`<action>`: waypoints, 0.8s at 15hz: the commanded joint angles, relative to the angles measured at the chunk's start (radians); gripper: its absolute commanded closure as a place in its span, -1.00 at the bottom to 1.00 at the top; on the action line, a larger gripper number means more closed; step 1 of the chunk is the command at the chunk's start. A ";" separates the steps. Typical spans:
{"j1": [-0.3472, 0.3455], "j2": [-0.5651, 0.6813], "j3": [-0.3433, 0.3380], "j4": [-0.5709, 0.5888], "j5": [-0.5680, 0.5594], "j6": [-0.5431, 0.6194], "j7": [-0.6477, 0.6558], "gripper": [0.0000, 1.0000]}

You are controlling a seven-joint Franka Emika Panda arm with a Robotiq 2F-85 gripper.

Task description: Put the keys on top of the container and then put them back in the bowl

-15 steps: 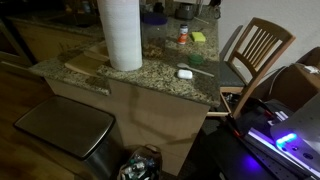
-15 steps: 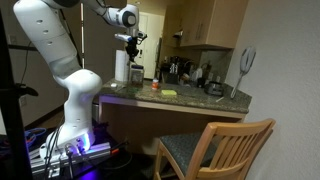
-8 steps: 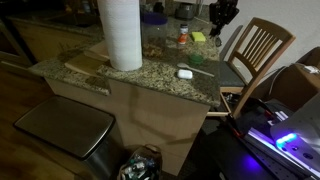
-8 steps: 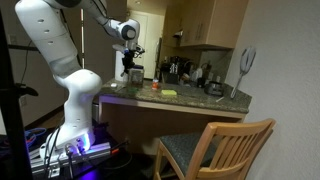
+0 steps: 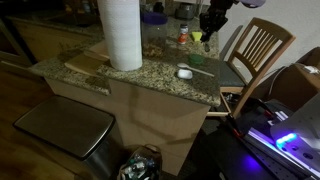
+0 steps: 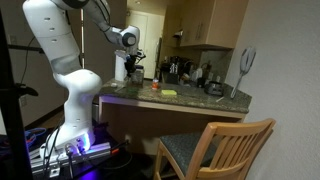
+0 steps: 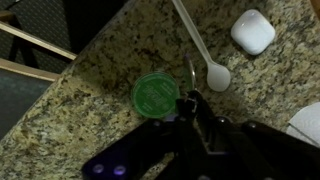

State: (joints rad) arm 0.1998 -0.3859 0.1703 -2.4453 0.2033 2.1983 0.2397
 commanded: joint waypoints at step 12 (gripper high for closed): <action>-0.017 0.124 0.028 -0.039 -0.033 0.117 0.049 0.92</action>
State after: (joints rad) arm 0.1984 -0.2817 0.1806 -2.4624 0.1879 2.2749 0.2732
